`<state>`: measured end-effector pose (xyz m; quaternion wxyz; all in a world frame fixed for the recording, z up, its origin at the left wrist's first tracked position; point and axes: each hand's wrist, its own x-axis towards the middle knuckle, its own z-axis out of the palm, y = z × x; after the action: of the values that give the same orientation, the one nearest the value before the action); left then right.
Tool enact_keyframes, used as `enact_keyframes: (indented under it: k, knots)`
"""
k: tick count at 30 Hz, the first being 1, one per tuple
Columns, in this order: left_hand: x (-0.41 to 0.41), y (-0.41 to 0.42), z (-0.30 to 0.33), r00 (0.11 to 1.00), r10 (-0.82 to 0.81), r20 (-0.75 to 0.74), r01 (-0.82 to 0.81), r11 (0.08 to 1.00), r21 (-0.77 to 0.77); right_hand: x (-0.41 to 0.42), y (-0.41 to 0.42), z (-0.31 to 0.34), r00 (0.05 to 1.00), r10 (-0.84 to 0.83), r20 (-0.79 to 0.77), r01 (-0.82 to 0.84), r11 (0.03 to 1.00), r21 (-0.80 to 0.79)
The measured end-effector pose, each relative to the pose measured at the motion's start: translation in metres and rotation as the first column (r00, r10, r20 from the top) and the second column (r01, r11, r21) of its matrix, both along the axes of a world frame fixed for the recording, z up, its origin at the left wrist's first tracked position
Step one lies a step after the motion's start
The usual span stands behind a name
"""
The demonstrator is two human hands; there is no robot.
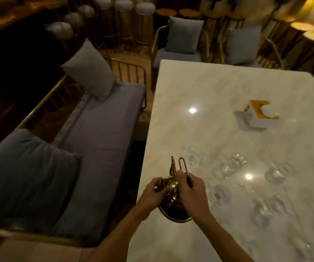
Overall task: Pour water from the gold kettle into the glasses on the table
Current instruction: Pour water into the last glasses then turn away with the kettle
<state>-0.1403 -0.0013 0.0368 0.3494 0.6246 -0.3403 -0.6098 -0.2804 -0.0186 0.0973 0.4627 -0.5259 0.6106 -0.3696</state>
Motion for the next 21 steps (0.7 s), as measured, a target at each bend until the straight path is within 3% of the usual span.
enact_keyframes:
  k: [11, 21]
  knots:
    - [0.015, -0.017, -0.039, 0.938, -0.346, 0.026, 0.345, 0.938, 0.039, 0.025, 0.022, -0.031, 0.962, -0.235, -0.137, 0.239, 0.971, 0.020]
    - [0.021, -0.029, -0.073, 0.890, -0.454, 0.040, 0.454, 0.891, 0.006, 0.028, 0.036, -0.070, 0.953, -0.272, -0.136, 0.280, 0.959, 0.043]
